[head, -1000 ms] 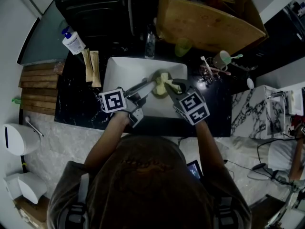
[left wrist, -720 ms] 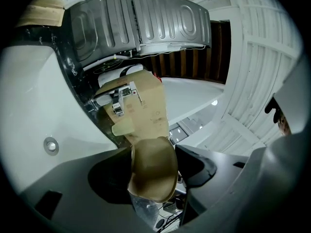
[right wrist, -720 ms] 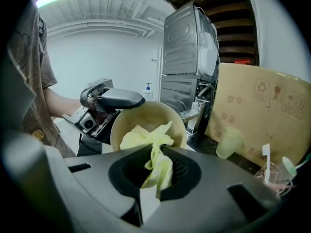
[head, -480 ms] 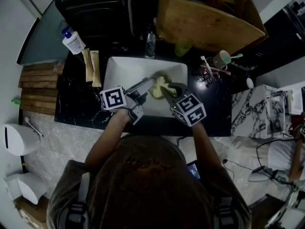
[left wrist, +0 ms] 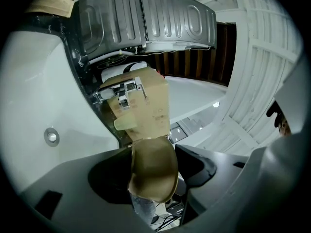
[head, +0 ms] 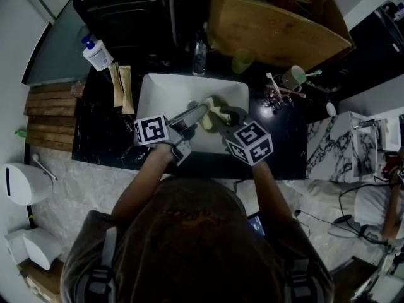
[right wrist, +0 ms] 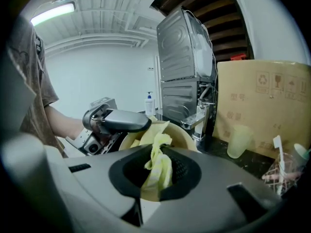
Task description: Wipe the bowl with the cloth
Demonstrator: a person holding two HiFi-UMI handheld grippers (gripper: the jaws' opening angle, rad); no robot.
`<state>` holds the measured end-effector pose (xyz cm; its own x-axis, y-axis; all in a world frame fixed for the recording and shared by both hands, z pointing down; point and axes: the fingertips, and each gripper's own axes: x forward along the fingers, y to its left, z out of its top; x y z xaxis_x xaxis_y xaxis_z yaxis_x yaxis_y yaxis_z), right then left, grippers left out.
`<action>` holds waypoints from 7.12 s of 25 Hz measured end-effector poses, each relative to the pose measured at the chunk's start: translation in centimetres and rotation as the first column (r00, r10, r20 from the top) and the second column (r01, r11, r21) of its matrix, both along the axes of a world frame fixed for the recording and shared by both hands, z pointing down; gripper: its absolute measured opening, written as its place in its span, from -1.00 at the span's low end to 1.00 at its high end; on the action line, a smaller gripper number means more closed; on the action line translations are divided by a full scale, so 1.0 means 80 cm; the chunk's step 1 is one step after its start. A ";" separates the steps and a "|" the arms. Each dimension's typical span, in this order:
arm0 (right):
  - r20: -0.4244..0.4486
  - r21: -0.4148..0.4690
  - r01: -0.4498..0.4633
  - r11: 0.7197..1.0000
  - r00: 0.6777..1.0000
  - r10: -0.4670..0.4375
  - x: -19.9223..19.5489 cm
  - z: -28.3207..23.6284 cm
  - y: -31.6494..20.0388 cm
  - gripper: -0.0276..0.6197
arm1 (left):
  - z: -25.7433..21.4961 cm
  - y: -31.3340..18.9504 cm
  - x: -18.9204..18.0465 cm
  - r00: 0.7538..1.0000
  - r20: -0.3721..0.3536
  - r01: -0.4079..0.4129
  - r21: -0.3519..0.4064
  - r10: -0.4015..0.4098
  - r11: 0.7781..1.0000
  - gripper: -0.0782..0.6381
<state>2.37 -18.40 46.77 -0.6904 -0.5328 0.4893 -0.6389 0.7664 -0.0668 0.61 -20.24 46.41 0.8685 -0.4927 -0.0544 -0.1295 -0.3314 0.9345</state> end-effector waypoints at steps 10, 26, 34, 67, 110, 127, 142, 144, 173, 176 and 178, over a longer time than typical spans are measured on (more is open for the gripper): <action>0.031 0.041 -0.023 0.999 0.999 0.022 0.002 -0.017 -0.013 -0.83 | 0.004 0.017 0.019 0.995 -0.015 -0.098 -0.007 0.098 0.995 -0.01; 0.021 0.060 0.032 0.998 0.999 -0.033 -0.003 -0.018 -0.005 -0.83 | 0.004 0.042 0.027 0.966 -0.050 -0.256 -0.015 0.255 0.967 0.00; -0.046 0.103 -0.047 0.994 0.998 0.052 0.022 -0.013 -0.024 -0.83 | 0.013 0.035 0.019 0.983 -0.028 -0.180 -0.040 0.179 0.983 -0.01; 0.031 -0.003 -0.061 0.998 0.998 0.061 0.007 0.015 0.006 -0.83 | 0.033 -0.002 -0.008 1.000 -0.007 0.017 -0.090 -0.018 0.996 -0.01; 0.105 0.047 -0.170 0.984 0.981 0.164 0.042 -0.021 -0.016 -0.83 | 0.015 0.008 -0.036 1.000 0.021 0.009 -0.035 -0.008 0.999 -0.01; 0.216 -0.008 -0.293 0.956 0.933 0.288 0.071 -0.016 0.007 -0.83 | 0.018 0.005 -0.081 0.957 0.269 0.077 0.127 -0.109 0.989 -0.01; 0.265 -0.050 -0.401 0.915 0.878 0.399 0.109 -0.001 0.030 -0.83 | 0.012 0.007 -0.096 0.842 0.504 0.032 0.309 -0.192 0.951 -0.01; 0.273 -0.051 -0.409 0.911 0.872 0.407 0.111 0.000 0.030 -0.83 | 0.013 0.008 -0.098 0.823 0.529 0.031 0.327 -0.210 0.945 -0.01; 0.326 -0.042 -0.414 0.909 0.855 0.404 0.120 -0.001 0.021 -0.83 | 0.021 0.004 -0.103 0.762 0.575 0.092 0.360 -0.298 0.928 -0.01; 0.328 -0.041 -0.410 0.911 0.856 0.400 0.118 -0.002 0.020 -0.83 | 0.020 0.003 -0.104 0.762 0.573 0.095 0.361 -0.301 0.928 -0.01; 0.328 -0.042 -0.410 0.911 0.856 0.400 0.117 -0.001 0.020 -0.83 | 0.019 0.003 -0.103 0.763 0.572 0.095 0.362 -0.301 0.927 -0.01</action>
<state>11.77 -16.83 46.65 -0.5269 -0.8100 0.2575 -0.8397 0.4494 -0.3047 -7.64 -20.04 47.97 0.6508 -0.7065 0.2780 -0.7276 -0.4758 0.4941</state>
